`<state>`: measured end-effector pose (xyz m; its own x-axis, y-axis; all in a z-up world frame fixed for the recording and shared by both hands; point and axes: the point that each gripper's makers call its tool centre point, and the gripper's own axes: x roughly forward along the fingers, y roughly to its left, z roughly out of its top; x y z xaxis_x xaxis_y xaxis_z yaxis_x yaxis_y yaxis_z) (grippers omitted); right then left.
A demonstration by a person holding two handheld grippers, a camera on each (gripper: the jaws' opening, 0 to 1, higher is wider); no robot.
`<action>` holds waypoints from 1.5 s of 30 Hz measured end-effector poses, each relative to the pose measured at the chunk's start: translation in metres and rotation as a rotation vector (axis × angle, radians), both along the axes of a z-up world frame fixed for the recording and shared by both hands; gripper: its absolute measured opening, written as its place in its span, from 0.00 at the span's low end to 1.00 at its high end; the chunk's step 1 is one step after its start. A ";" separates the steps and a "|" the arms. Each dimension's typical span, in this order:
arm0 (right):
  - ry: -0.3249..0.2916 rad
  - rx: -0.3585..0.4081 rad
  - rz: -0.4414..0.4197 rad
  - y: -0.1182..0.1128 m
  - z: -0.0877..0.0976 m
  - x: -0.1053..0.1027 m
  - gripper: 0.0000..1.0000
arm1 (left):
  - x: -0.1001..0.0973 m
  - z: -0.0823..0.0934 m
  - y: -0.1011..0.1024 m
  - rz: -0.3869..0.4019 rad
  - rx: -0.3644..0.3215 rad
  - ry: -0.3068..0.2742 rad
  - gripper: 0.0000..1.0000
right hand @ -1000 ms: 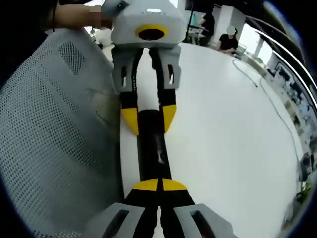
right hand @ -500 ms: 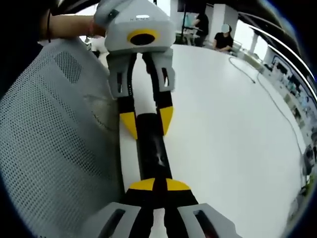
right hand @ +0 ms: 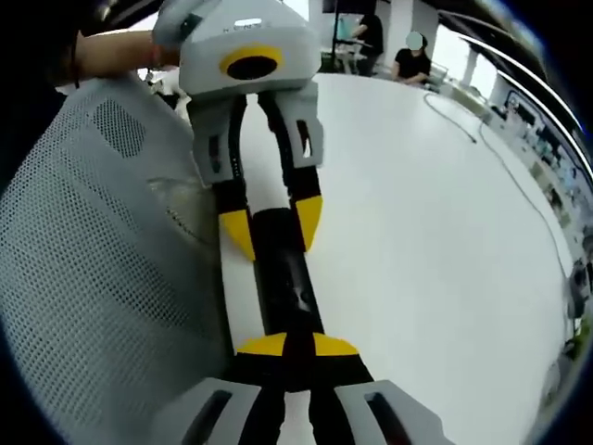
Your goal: Press the specified remote control buttons in sequence, fully releasing each button before pressing the next.
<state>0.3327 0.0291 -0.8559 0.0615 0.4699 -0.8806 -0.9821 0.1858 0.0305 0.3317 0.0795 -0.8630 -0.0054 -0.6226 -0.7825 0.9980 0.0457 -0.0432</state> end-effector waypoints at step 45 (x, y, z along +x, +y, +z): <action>-0.034 0.036 0.040 0.012 0.001 0.001 0.05 | 0.000 -0.001 -0.001 -0.027 0.026 -0.023 0.26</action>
<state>0.3341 0.0412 -0.8547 0.0717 0.5040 -0.8607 -0.9893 0.1456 0.0028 0.3315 0.0788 -0.8643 -0.0036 -0.6017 -0.7987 0.9996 0.0194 -0.0192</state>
